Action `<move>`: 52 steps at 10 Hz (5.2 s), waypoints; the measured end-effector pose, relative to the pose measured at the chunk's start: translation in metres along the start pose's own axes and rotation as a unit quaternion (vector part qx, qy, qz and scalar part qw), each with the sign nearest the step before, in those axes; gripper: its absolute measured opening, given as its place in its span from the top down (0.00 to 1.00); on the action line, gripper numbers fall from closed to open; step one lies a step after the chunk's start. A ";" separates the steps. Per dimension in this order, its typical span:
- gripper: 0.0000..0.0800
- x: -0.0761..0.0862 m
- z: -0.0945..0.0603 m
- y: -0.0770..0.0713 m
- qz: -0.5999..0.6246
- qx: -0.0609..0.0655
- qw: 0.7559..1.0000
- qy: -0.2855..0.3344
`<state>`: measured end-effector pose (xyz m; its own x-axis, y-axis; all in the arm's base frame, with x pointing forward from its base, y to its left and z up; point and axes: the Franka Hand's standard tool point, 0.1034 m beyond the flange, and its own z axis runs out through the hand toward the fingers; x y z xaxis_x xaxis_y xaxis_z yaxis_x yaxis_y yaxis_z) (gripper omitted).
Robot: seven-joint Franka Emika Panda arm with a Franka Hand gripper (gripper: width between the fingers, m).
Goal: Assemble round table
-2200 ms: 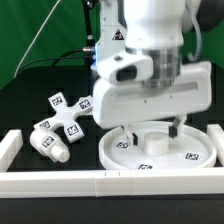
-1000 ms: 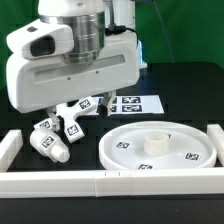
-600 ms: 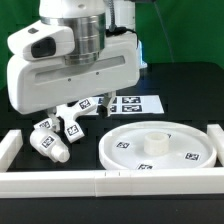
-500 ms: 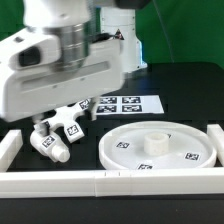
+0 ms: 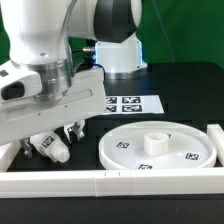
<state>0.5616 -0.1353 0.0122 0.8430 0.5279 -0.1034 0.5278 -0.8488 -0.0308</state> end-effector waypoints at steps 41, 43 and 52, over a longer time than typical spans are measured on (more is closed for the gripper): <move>0.60 -0.061 -0.027 -0.179 -0.853 -0.101 0.513 0.000; 0.60 -0.064 -0.025 -0.179 -0.852 -0.098 0.515 0.001; 0.60 -0.050 0.016 -0.220 -0.837 -0.070 0.541 0.037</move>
Offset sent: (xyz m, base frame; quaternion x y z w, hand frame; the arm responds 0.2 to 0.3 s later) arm 0.0000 0.0000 0.0000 0.0000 0.0000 0.0000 1.0000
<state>0.4017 0.0243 0.0083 -0.8299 0.5579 -0.0067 0.5567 0.8288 0.0569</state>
